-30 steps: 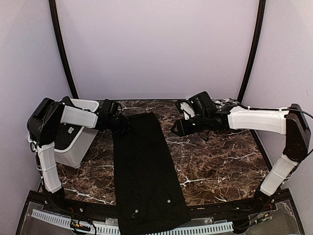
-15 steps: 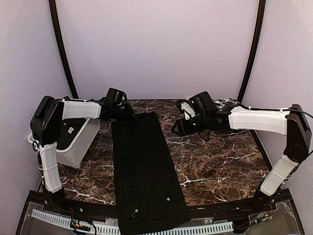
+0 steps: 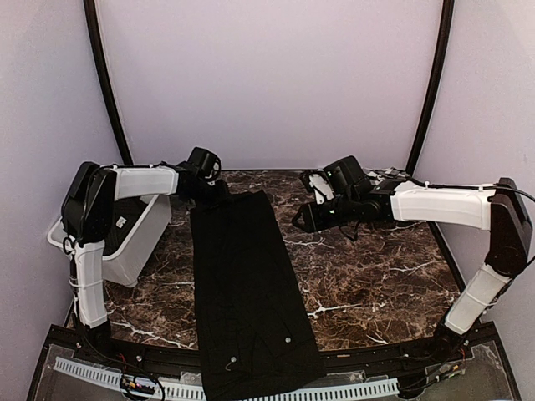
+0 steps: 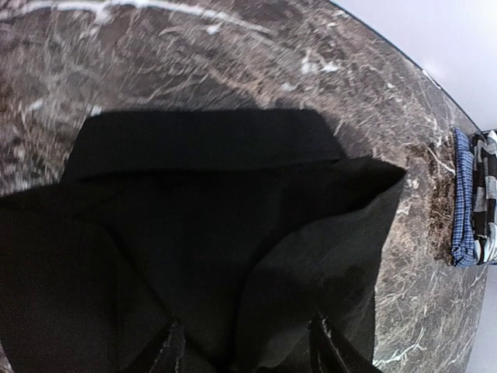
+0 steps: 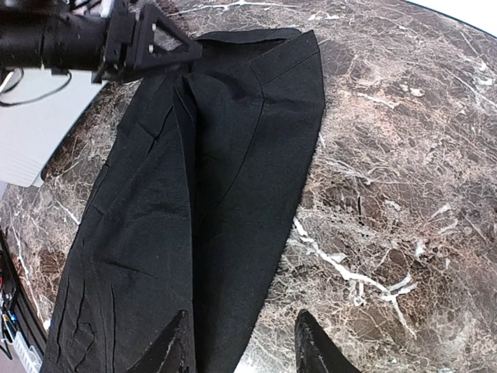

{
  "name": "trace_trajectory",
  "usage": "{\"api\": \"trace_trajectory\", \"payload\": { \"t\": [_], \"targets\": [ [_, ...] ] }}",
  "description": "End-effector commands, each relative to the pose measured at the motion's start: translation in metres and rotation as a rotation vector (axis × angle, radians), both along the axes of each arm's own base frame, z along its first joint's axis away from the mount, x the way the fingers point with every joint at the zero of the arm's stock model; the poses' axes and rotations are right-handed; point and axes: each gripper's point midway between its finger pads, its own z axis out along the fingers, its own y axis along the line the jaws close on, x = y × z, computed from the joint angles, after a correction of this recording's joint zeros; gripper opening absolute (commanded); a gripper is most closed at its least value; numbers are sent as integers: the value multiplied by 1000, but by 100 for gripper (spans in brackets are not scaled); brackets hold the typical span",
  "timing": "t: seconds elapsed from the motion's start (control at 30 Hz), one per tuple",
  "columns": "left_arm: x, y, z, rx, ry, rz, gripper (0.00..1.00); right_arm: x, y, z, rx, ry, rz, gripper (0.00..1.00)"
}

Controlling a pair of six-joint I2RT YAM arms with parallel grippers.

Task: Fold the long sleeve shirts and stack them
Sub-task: Adjust the rectangle-folded shirt at the center of the board.

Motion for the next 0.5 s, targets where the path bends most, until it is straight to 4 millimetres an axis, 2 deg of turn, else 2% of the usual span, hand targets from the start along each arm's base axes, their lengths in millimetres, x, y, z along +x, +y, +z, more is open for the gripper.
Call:
{"api": "trace_trajectory", "payload": {
  "t": [0.0,0.13,0.3,0.47],
  "targets": [
    [23,-7,46,57,-146,-105,54,3,1,5,24,-11,-10,43],
    [34,-21,49,77,-175,-222,53,3,-1,5,20,-12,-16,43],
    [42,-50,32,46,-151,-424,47,3,-2,7,20,-16,-19,43],
    [48,-57,17,75,-141,-495,47,2,-6,7,10,-17,-27,43]
  ]
}}
